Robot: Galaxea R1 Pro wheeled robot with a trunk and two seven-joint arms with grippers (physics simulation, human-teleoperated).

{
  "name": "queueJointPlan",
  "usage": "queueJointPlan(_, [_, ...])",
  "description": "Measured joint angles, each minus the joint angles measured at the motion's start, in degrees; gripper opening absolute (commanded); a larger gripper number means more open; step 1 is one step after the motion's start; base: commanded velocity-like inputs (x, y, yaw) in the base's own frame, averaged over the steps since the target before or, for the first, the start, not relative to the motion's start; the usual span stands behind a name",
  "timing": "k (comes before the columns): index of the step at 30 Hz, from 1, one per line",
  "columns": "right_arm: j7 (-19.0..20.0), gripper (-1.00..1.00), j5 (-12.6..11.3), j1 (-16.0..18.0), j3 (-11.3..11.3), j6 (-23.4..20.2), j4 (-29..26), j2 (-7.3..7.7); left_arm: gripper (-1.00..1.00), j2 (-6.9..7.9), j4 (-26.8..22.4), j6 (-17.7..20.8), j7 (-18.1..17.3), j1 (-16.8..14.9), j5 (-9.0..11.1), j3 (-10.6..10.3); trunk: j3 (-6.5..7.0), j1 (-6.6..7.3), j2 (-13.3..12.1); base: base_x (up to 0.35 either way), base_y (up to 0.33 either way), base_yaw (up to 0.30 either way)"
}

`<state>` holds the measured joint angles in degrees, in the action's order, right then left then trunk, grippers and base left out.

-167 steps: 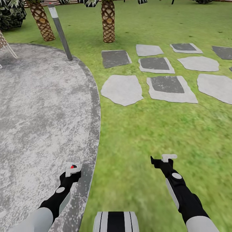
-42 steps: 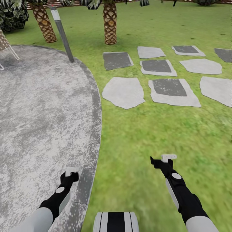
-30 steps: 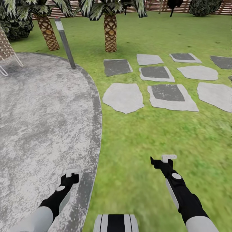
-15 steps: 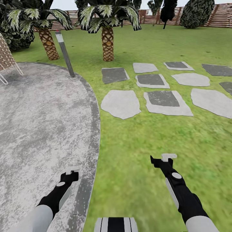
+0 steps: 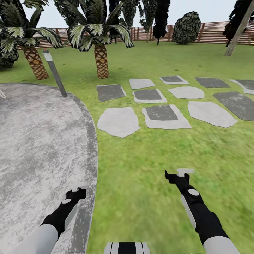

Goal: In the garden, pick up the pesticide atomizer on the floor and spray pesticide onto both trees until each tree trunk is fully covered.

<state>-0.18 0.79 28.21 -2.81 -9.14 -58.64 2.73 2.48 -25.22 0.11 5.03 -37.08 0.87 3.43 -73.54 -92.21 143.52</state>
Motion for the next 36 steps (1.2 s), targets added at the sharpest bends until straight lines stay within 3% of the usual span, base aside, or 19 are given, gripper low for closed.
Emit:
queueJointPlan(6, [0.0,1.0,0.09,0.0,-0.3,0.0,0.36,0.06,-1.0,-1.08,-1.24,1.7,0.04,0.2,0.1,0.0,1.38,0.15,-0.08,0.0,0.0,-0.298])
queueJointPlan(14, [0.2,1.0,0.06,0.0,-4.47,-0.08,0.32,0.51,-1.0,-0.91,-1.97,1.82,0.01,0.42,0.09,-0.19,3.15,0.36,-0.19,0.0,0.0,-0.3])
queueJointPlan(21, [0.3,1.0,0.0,0.0,-5.32,-0.09,0.35,1.25,-1.0,-0.9,-2.1,3.18,0.0,0.42,0.09,0.14,4.7,0.54,-0.28,0.0,0.0,-0.3])
queueJointPlan(36, [0.35,1.0,0.0,0.0,-5.45,-0.09,0.19,1.31,-1.0,-0.98,-2.11,3.32,0.0,0.42,0.11,0.0,7.4,3.83,-6.28,0.0,0.0,-0.3])
